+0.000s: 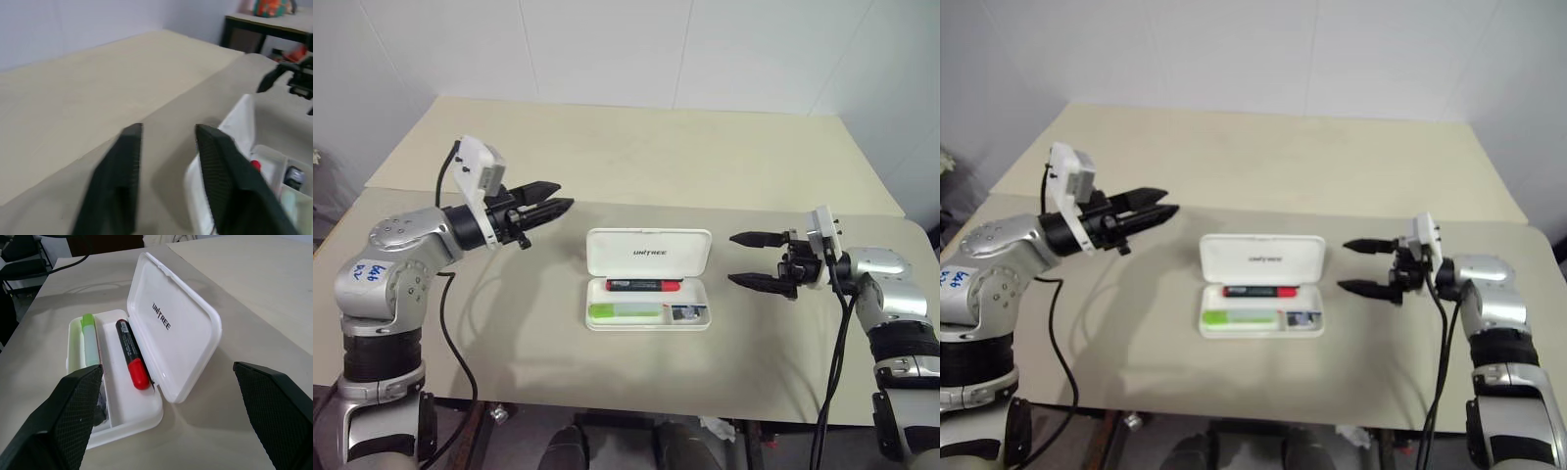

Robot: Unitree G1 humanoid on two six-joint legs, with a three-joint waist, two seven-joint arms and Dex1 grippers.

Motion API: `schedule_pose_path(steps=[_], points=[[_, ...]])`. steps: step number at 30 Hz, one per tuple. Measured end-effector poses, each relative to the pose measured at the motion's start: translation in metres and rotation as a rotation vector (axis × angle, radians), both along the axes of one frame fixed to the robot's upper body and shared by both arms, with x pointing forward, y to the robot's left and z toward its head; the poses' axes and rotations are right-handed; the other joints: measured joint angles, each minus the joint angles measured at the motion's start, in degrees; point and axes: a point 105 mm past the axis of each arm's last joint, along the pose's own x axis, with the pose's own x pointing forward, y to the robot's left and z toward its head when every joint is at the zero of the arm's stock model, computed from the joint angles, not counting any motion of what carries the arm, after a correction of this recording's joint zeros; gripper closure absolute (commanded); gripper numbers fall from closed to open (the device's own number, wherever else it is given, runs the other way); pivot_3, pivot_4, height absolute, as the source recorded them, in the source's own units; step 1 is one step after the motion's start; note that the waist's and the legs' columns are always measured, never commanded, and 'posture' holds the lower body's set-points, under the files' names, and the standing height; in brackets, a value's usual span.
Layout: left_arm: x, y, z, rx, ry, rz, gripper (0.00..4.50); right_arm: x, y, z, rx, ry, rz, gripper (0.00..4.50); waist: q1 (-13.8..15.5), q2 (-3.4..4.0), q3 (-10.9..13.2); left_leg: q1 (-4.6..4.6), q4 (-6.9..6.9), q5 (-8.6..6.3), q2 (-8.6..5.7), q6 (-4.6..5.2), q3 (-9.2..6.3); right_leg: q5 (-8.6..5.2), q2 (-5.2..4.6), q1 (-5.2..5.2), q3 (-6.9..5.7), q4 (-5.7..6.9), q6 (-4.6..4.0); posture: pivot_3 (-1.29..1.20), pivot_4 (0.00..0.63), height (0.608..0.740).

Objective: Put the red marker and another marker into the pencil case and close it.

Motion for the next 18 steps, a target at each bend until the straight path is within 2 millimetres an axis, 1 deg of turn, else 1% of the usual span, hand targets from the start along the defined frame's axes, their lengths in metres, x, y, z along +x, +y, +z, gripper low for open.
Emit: schedule_pose_path(steps=[2,3,6,7,11,13,15,18], points=[[0.007,0.012,-0.004,-0.015,0.029,0.035,4.33,0.001,0.000,-0.001,-0.001,0.003,-0.003,0.00,0.0,0.01,0.0,0.00,-0.02,0.00,0.00,0.00,0.01,0.00,-0.01,-0.02,0.00,0.00,0.00,0.00,0.150,0.740],[0.013,0.020,-0.008,-0.026,0.050,0.060,4.46,0.002,0.000,-0.002,0.000,0.006,-0.006,0.00,0.0,0.01,0.0,0.00,-0.03,0.00,0.00,0.00,0.01,0.00,-0.01,-0.02,-0.01,0.00,0.00,0.00,0.150,0.740],[0.028,0.041,-0.020,-0.028,0.086,0.134,4.46,0.003,0.001,-0.002,-0.005,0.000,-0.005,0.00,0.0,0.02,0.0,0.00,-0.03,0.00,-0.01,0.00,0.01,0.00,-0.02,-0.03,-0.01,0.00,0.00,0.00,0.150,0.740],[0.031,0.044,-0.023,-0.028,0.089,0.139,4.46,0.004,0.001,-0.002,-0.004,0.001,-0.005,0.00,0.0,0.02,0.0,-0.01,-0.03,0.00,-0.01,0.00,0.02,0.00,-0.04,-0.03,-0.01,0.00,0.00,0.00,0.150,0.740],[0.042,0.046,-0.030,-0.015,0.100,0.115,4.46,0.004,0.002,-0.001,-0.001,-0.002,-0.003,0.00,0.2,0.02,0.0,-0.04,-0.05,0.00,-0.01,-0.01,0.01,0.00,-0.04,-0.06,-0.05,0.00,-0.01,0.00,0.150,0.740],[0.047,0.044,-0.032,-0.018,0.113,0.087,4.46,0.005,0.002,-0.001,0.000,-0.001,-0.003,0.00,0.2,0.02,0.0,-0.04,-0.06,0.00,-0.01,-0.01,0.01,0.00,-0.04,-0.06,-0.05,0.01,-0.01,0.00,0.150,0.740],[0.055,0.042,-0.037,-0.035,0.139,0.068,4.46,0.005,0.002,-0.001,0.001,0.000,-0.003,0.00,0.2,0.02,0.0,-0.04,-0.05,0.00,-0.02,-0.01,0.02,0.00,-0.04,-0.07,-0.05,0.02,-0.01,0.00,0.150,0.740],[0.062,0.038,-0.046,-0.053,0.174,0.025,4.46,0.004,0.001,-0.001,0.002,0.001,-0.005,0.00,0.1,0.02,0.0,-0.05,-0.05,0.00,-0.02,0.00,0.02,0.00,-0.03,-0.09,-0.05,0.03,-0.01,0.00,0.150,0.740]])
